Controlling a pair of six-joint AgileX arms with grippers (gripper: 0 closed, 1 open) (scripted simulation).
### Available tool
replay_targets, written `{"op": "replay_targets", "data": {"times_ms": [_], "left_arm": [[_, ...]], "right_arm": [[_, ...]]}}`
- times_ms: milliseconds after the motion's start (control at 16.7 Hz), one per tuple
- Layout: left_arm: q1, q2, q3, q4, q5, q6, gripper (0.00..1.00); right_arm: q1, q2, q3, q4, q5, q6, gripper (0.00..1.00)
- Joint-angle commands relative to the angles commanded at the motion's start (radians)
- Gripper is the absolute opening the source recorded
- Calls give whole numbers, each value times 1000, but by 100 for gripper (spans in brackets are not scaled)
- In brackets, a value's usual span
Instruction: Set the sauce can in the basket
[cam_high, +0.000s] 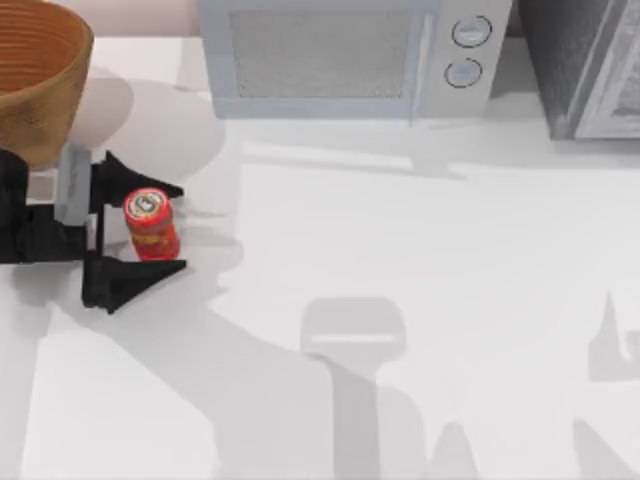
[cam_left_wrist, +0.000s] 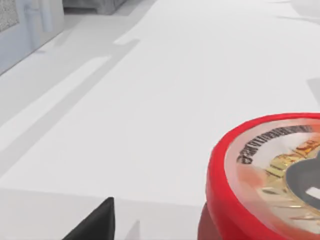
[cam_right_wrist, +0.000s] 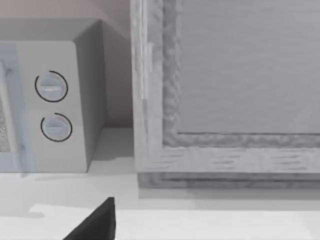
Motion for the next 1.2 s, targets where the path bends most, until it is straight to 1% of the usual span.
{"op": "replay_targets", "data": {"times_ms": [180, 480, 1200], "left_arm": [[-2, -1, 2, 26, 1, -26, 100], [-2, -1, 2, 26, 1, -26, 100], [-2, -1, 2, 26, 1, -26, 10]], "right_arm": [[0, 0, 0, 0, 0, 0, 100], [0, 0, 0, 0, 0, 0, 100], [0, 0, 0, 0, 0, 0, 100]]}}
